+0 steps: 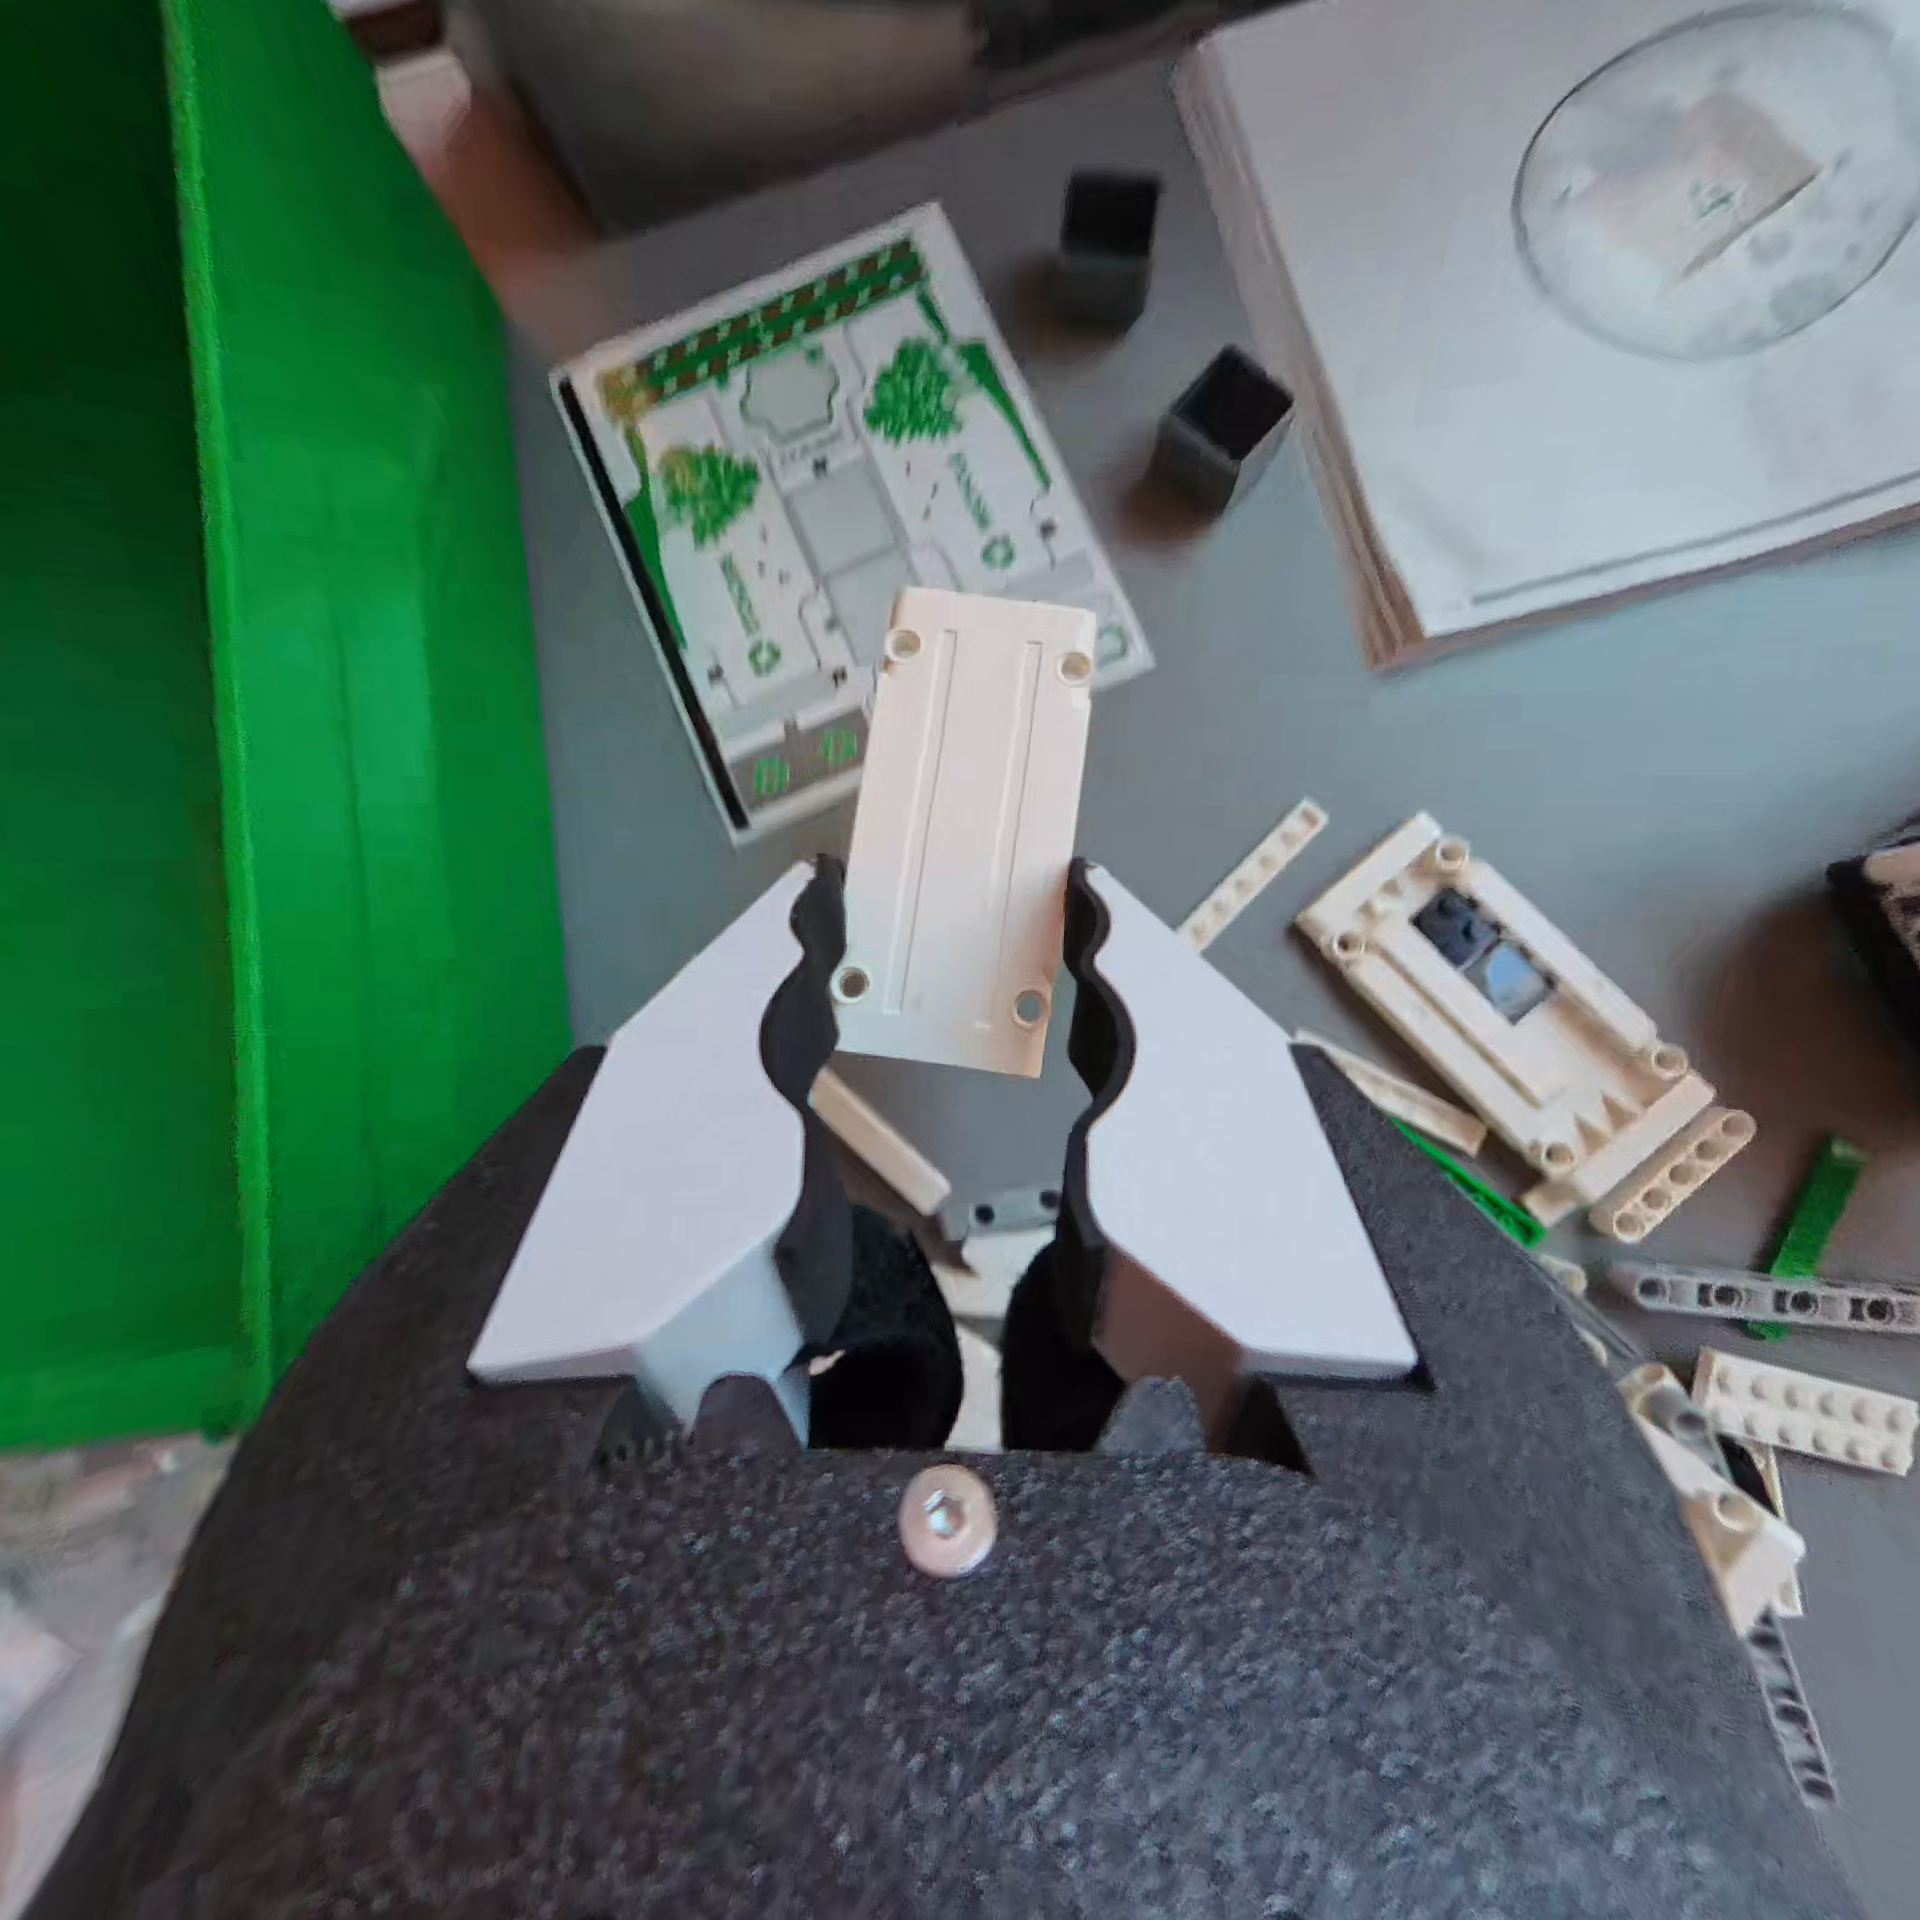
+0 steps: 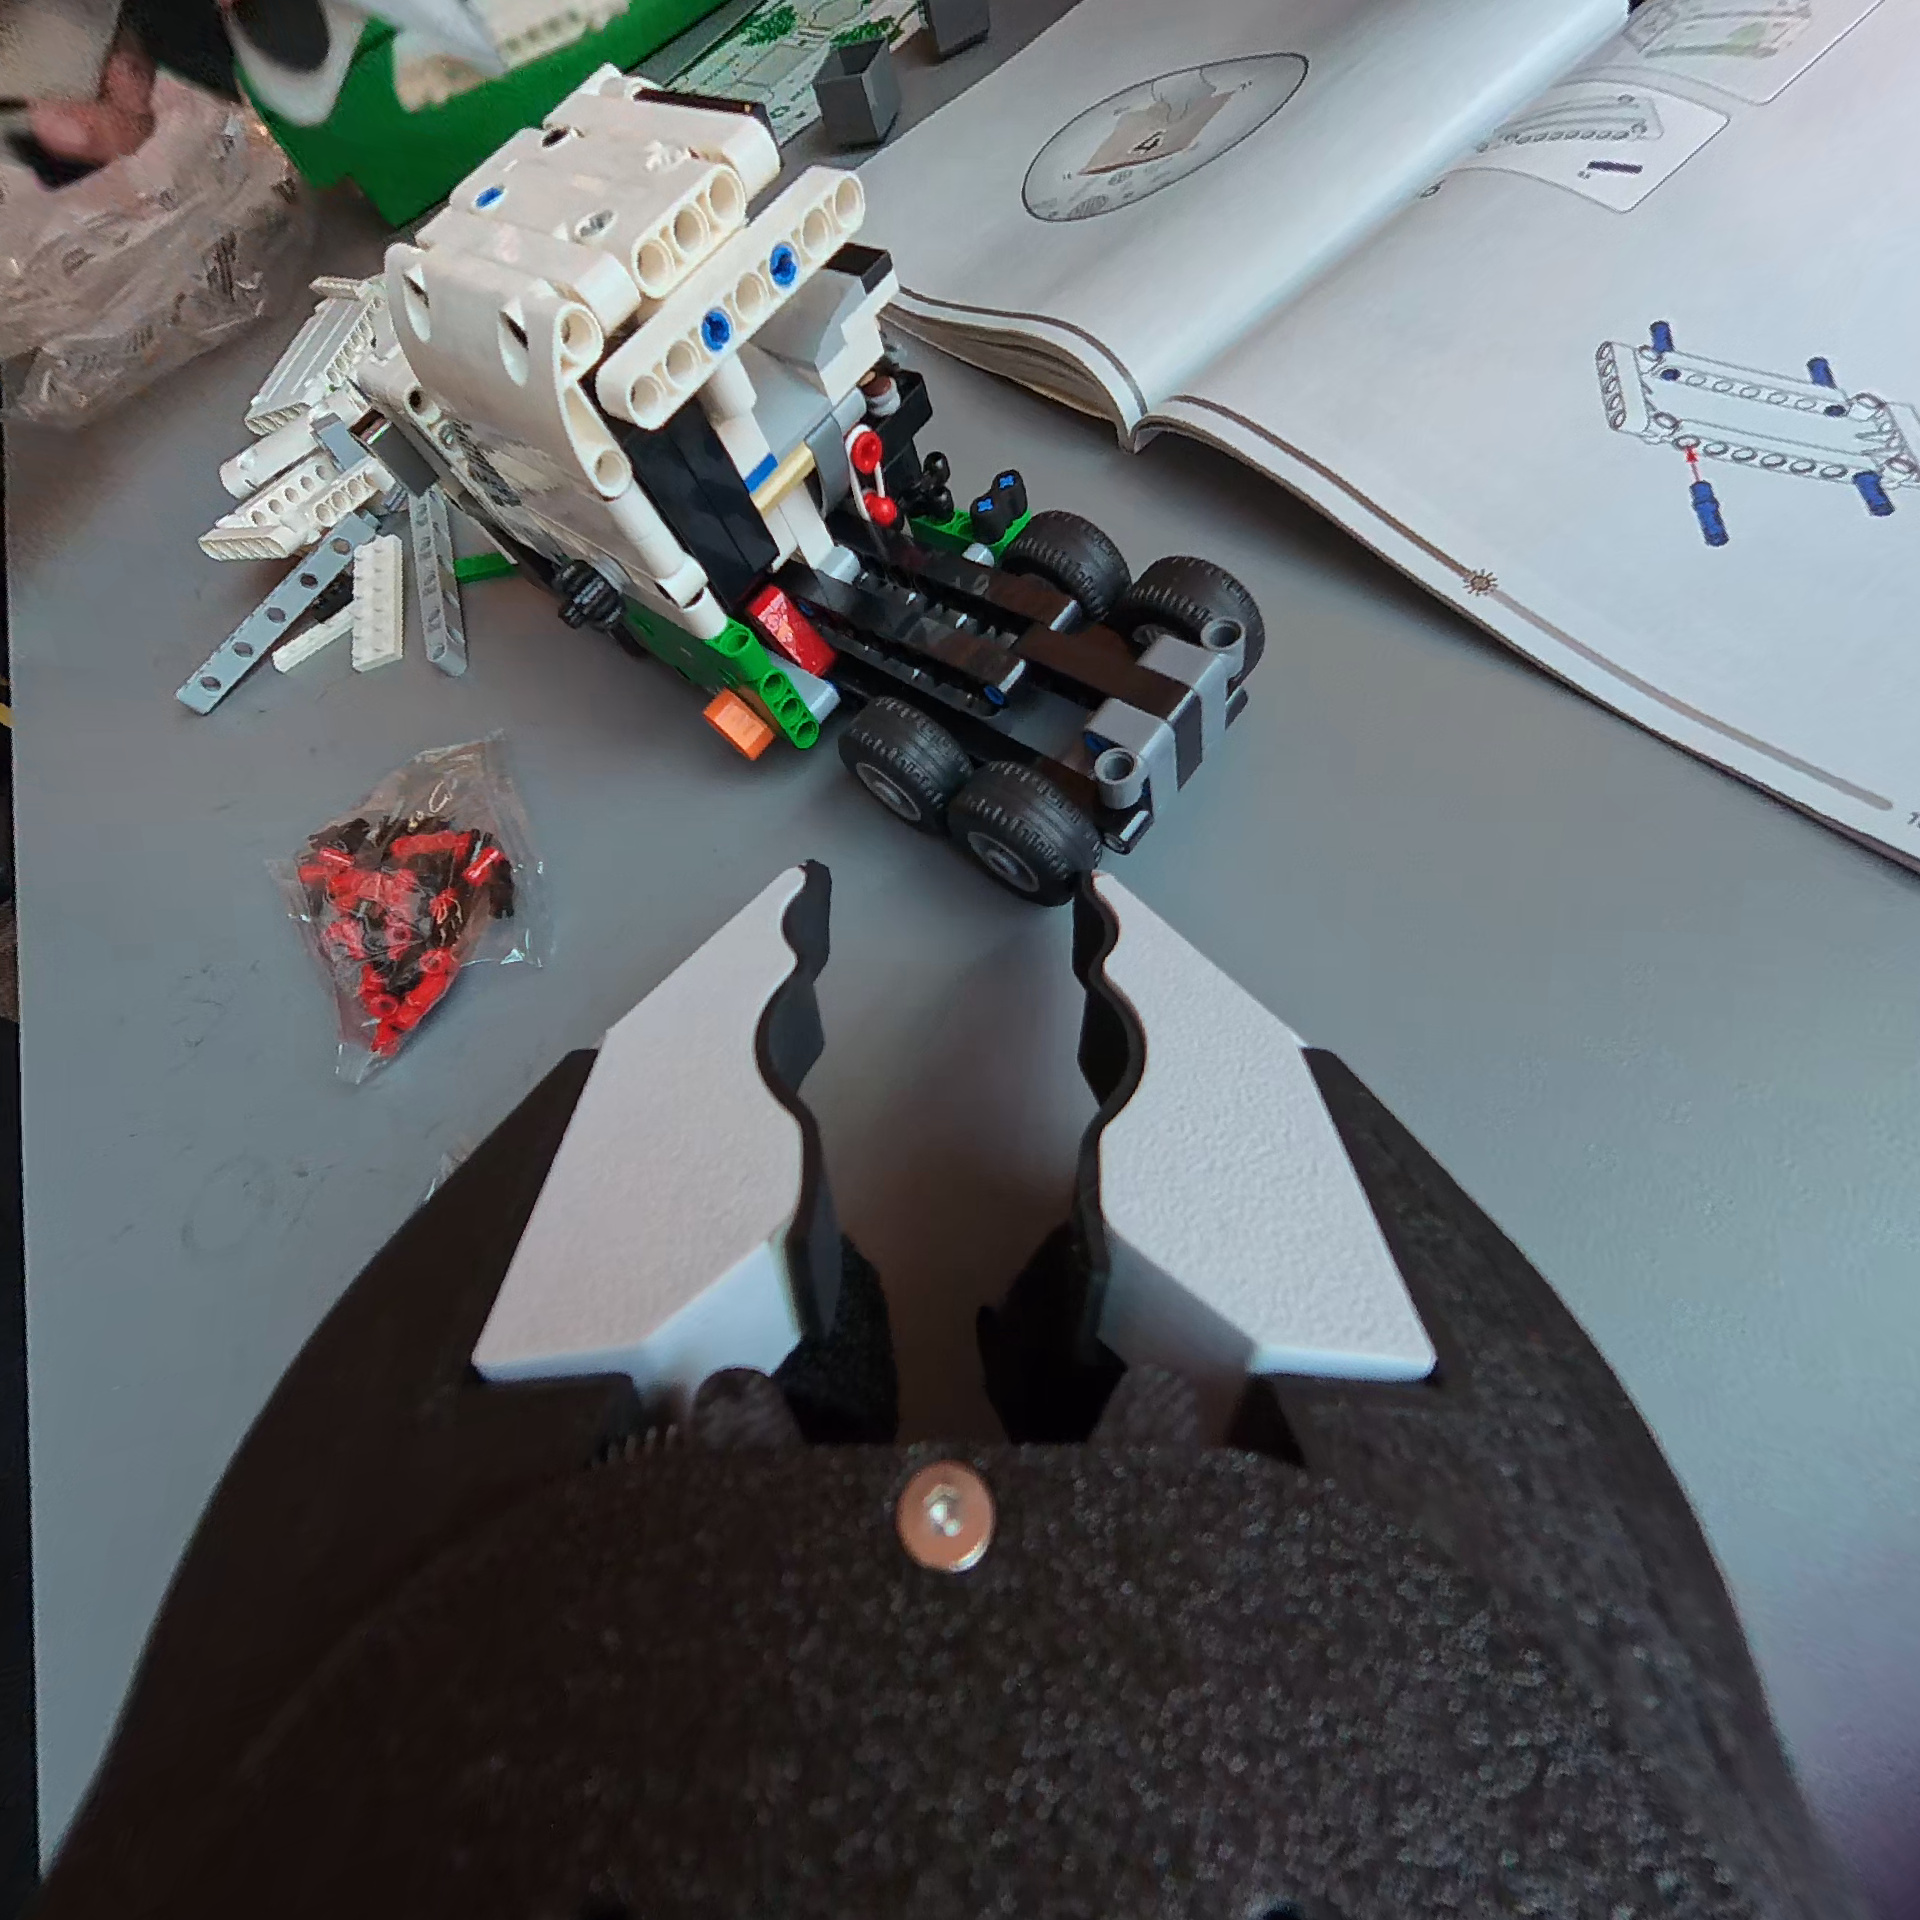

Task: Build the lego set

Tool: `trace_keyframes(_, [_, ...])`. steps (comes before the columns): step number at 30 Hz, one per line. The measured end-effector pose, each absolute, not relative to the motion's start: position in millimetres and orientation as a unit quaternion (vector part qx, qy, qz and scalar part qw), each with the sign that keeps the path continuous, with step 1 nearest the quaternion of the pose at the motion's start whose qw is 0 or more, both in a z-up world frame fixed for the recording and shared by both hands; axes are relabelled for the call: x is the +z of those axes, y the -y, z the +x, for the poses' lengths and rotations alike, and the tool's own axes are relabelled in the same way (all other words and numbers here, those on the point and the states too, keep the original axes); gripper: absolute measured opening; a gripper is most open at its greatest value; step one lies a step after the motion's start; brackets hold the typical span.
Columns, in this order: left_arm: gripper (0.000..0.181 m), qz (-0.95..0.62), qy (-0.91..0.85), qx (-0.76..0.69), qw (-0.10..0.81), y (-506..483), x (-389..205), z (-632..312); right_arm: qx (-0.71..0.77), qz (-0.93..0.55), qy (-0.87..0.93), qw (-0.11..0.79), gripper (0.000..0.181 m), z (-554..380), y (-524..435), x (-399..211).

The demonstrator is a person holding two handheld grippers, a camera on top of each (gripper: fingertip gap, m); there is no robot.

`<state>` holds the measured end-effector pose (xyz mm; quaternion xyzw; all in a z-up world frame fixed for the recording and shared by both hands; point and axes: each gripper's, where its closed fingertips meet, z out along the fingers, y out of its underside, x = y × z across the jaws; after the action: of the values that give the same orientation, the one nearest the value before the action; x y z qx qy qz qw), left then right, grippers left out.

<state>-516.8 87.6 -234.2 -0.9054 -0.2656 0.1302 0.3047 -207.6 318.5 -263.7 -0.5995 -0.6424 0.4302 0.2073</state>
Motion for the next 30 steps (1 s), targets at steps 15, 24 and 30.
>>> trace_keyframes(15, [0.042, -0.925, 0.214, 0.09, 0.3, -79, -245, -492, 0.434, -0.602, 0.64, 0.199, 0.046, -207, -317, -265])
trace_keyframes(24, [0.041, -0.885, 0.33, 0.218, 0.246, 36, -240, -451, 0.425, -0.602, 0.645, 0.201, 0.046, -209, -317, -267])
trace_keyframes(30, [0.041, -0.874, 0.382, 0.216, 0.206, 91, -265, -420, 0.423, -0.601, 0.648, 0.201, 0.046, -209, -316, -268])
